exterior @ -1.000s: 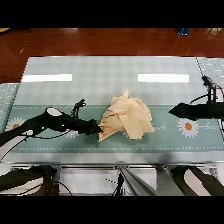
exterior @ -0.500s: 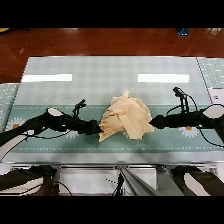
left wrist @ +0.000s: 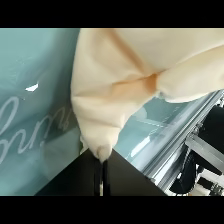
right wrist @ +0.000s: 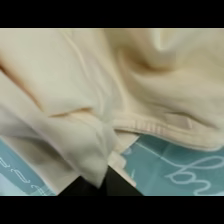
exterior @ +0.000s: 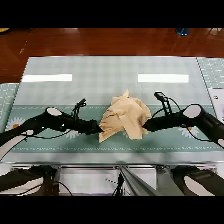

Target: Fold the shirts.

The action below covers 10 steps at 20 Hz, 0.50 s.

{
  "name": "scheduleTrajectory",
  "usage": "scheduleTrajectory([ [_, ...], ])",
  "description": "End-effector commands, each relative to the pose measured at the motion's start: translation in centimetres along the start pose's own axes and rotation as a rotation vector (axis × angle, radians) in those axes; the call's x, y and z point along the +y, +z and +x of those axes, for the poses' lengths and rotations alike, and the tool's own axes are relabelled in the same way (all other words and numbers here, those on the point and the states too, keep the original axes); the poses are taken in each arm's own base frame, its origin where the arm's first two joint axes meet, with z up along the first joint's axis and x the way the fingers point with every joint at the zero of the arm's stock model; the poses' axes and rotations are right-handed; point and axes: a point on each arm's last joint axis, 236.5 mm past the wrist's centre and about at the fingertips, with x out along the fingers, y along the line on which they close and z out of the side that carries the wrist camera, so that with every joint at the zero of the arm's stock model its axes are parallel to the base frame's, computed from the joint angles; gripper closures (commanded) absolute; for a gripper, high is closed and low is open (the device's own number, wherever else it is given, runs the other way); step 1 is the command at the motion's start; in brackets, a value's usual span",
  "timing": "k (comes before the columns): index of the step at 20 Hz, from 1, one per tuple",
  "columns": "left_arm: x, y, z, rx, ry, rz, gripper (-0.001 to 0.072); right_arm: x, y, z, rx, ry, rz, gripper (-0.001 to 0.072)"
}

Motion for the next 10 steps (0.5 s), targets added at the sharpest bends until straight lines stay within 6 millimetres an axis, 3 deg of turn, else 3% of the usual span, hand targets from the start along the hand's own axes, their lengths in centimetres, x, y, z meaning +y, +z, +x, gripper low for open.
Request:
scheduleTrajectory([
  [1,-1.8,2.1,-2.3,-0.067,-0.032,0.054,0.0683,0.6,1.5,-3.1,-0.020,-0.021,-0.079,0.0689],
  [3,-4.5,4.8,-6.1,-0.169,-0.060,0.133,0.0683,0.9,5.1,-7.8,-0.169,-0.079,-0.130,0.0689],
  [4,-6.1,6.2,-8.6,-0.234,-0.073,0.174,0.0683,1.3,7.4,-11.1,-0.281,-0.114,-0.153,0.0690],
  [7,-12.8,10.0,-19.5,-0.510,-0.090,0.325,0.0684,3.4,12.7,-22.5,-0.617,-0.225,-0.210,0.0690],
  [10,-20.7,10.0,-31.1,-0.783,-0.060,0.524,0.0684,6.6,14.7,-32.2,-0.863,-0.289,-0.228,0.0690],
])
